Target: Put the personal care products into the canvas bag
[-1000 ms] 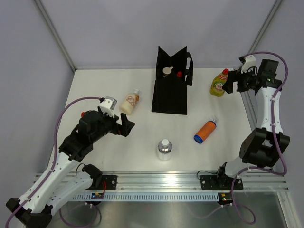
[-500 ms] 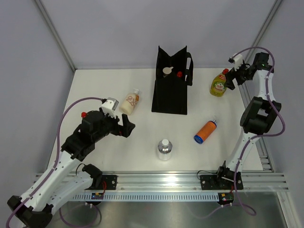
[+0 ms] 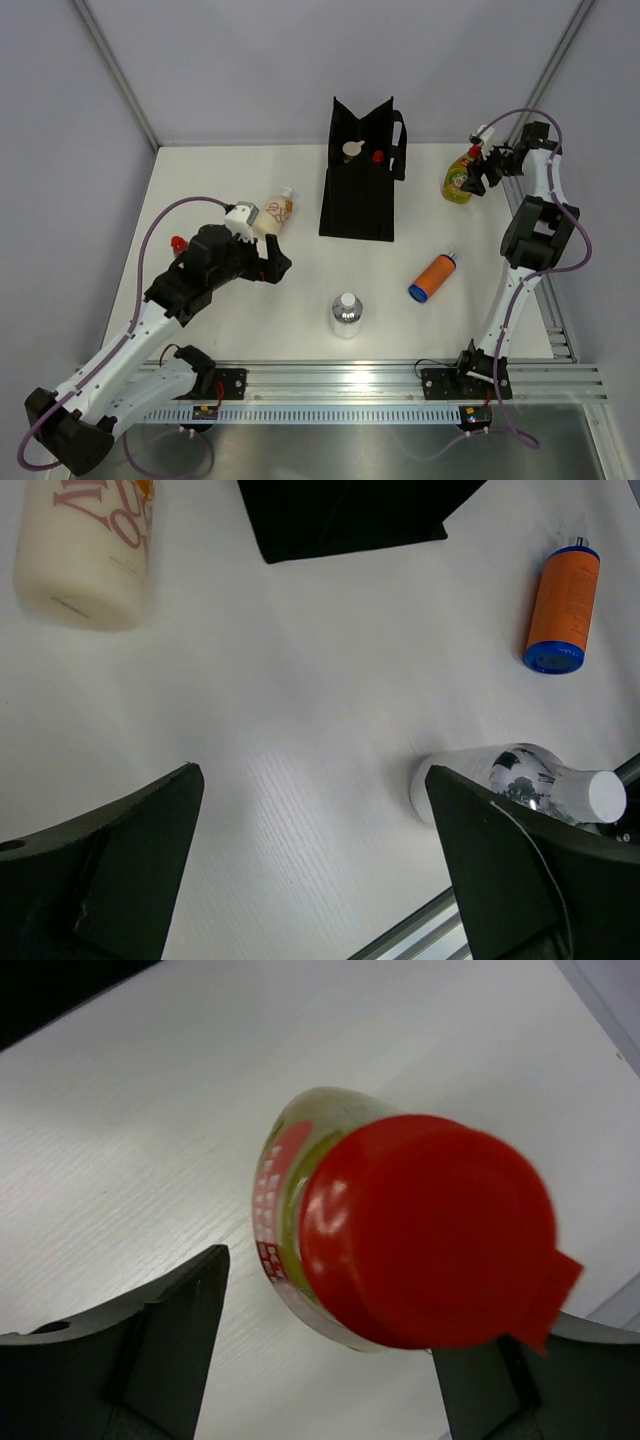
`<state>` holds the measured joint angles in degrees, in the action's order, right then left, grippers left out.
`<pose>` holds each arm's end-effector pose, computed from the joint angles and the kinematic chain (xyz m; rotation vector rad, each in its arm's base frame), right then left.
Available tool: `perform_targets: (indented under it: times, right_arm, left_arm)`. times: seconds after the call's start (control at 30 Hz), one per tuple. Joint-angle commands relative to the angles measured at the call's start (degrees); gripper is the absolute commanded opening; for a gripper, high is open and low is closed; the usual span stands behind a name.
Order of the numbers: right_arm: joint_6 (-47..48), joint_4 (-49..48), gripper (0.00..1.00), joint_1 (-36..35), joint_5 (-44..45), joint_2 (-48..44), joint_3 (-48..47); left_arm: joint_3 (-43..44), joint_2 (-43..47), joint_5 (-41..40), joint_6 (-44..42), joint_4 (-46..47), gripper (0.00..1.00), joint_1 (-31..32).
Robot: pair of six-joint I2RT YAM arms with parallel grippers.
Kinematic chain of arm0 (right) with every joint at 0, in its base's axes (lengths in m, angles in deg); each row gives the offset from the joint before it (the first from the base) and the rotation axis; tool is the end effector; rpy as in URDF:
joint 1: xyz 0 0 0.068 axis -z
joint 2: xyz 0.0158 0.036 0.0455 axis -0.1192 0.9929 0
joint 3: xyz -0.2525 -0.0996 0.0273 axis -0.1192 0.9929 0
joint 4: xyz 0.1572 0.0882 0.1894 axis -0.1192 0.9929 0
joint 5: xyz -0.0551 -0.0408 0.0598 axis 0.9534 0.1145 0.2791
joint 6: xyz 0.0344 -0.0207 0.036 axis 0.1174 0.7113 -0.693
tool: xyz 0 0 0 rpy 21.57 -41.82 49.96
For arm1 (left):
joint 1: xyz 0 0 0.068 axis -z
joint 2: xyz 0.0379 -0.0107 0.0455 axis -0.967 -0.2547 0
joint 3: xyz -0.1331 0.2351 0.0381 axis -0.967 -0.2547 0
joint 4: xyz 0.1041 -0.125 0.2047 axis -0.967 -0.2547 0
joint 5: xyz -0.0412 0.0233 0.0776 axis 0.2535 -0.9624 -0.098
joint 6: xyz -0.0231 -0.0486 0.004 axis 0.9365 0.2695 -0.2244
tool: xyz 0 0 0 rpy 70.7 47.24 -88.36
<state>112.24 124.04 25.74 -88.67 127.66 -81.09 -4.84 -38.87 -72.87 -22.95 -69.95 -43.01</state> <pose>0.4784 -0.1372 0.2244 -1.1289 1.9882 0.3324 0.1543 -0.1003 0.2996 0.2698 2.1257 -0.6227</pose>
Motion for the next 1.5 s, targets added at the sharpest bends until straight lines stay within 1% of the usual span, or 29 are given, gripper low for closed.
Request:
perform_targets:
  times: [0.0, 0.1, 0.17, 0.2, 0.23, 0.27, 0.33, 0.37, 0.43, 0.47, 0.5, 0.53, 0.63, 0.67, 0.73, 0.77, 0.8, 0.83, 0.93, 0.97, 1.03, 1.13, 1.23, 1.3, 1.37, 1.4, 1.47]
  right_arm:
    - [4.19, 2.88, 0.80, -0.53, -6.72, -0.01, -2.94]
    - [3.14, 2.88, 0.76, -0.96, -7.61, 0.96, -4.52]
    - [2.96, 4.28, 0.65, -1.23, -7.87, 2.27, -6.53]
    - [2.96, 4.81, 0.57, -1.23, -8.13, 2.63, -7.15]
    - [2.79, 5.25, 0.39, -1.23, -8.48, 2.89, -7.42]
    - [2.70, 5.52, 0.32, -1.23, -8.66, 2.81, -7.34]
    - [3.05, 5.61, 0.24, -1.23, -8.84, 1.67, -6.29]
    - [3.31, 5.43, 0.18, -1.23, -9.01, 1.05, -4.80]
    - [3.05, 4.82, 0.10, -1.23, -9.63, -1.22, -3.13]
    - [2.00, 4.47, 0.03, -1.23, -9.89, -2.11, -1.90]
    - [1.04, 4.29, 0.00, -1.23, -10.42, -2.99, -1.54]
    - [-0.71, 4.03, 0.00, -1.23, -11.73, -4.91, -1.27]
    - [-11.24, 1.40, 0.00, -1.23, -13.58, -8.95, -0.57]
    - [-16.50, 0.17, 0.00, -1.23, -14.02, -9.93, -0.31]
    - [-20.31, -1.33, 0.00, -1.23, -15.16, -13.78, 2.05]
    - [-25.38, -5.43, 0.00, -1.40, -15.17, -15.28, 3.55]
    - [-27.52, -7.55, 0.00, -1.49, -14.91, -17.13, 5.39]
    - [-31.37, -11.84, 0.00, -1.93, -14.56, -20.89, 8.98]
    - [-36.57, -16.44, 0.00, -3.25, -13.76, -27.05, 12.26]
    - [-39.37, -16.45, 0.00, -4.56, -13.50, -28.12, 12.00]
    - [-42.38, -16.37, 0.00, -5.88, -13.67, -31.11, 10.86]
    - [-47.56, -17.94, 0.00, -9.83, -12.98, -35.58, 7.62]
    - [-51.52, -20.14, 0.00, -15.63, -9.30, -38.23, 3.85]
    - [-54.16, -20.41, 0.00, -19.83, -7.18, -37.63, 0.68]
    - [-55.57, -19.36, 0.00, -22.75, -5.68, -35.08, -5.12]
    - [-55.57, -19.18, 0.00, -25.02, -3.24, -32.81, -8.71]
    - [-55.31, -19.96, 0.00, -26.88, -0.59, -30.43, -11.45]
  left_arm:
    - [2.92, -0.39, 0.47, 0.84, 2.49, 0.99, -0.24]
    - [3.45, -0.48, 0.38, 1.02, 2.05, 0.99, -0.24]
    - [3.54, -0.04, 0.38, 1.19, 1.70, 0.99, -0.24]
    - [3.37, 0.13, 0.21, 1.37, 1.70, 0.99, -0.24]
    - [3.28, 0.31, 0.03, 1.46, 1.70, 0.99, -0.24]
    - [2.84, 0.83, -0.05, 1.55, 1.78, 0.99, -0.24]
    - [2.40, 1.19, -0.49, 1.72, 1.87, 0.99, -0.24]
    - [1.96, 1.45, -0.58, 1.72, 1.96, 0.99, -0.24]
    - [1.61, 1.54, -0.41, 1.63, 1.96, 0.99, -0.24]
    - [1.61, 1.63, -0.41, 1.63, 1.79, 0.99, -0.24]
    - [1.61, 1.80, -0.41, 1.46, 1.70, 0.99, -0.24]
    - [1.52, 1.89, -0.41, 1.46, 1.61, 0.99, -0.24]
    - [1.52, 2.77, -0.32, 1.20, 1.52, 0.99, -0.23]
    - [1.43, 2.95, -0.41, 1.11, 1.52, 0.99, -0.24]
    - [1.17, 3.65, -0.41, 1.02, 1.52, 0.99, -0.24]
    - [1.08, 3.74, -0.23, 0.93, 1.52, 0.99, -0.24]
    - [0.99, 3.83, -0.23, 0.93, 1.43, 0.99, -0.24]
    - [0.82, 4.09, -0.06, 0.93, 1.43, 0.99, -0.24]
    - [0.64, 4.53, 0.12, 1.02, 1.43, 0.99, -0.24]
    - [0.47, 4.70, 0.03, 0.93, 1.43, 0.99, -0.24]
    - [0.38, 4.97, -0.06, 0.93, 1.35, 0.99, -0.24]
    - [0.38, 5.58, -0.23, 0.93, 1.35, 0.99, -0.24]
    - [0.38, 5.50, -0.41, 0.58, 1.52, 0.99, -0.24]
    - [0.11, 5.58, -0.23, 0.75, 1.70, 0.99, -0.24]
    - [0.02, 5.67, -0.06, 1.19, 2.05, 0.99, -0.23]
    - [-0.06, 5.76, 0.03, 1.37, 1.96, 0.99, -0.24]
    - [-0.06, 5.85, -0.06, 1.63, 1.96, 0.99, -0.24]
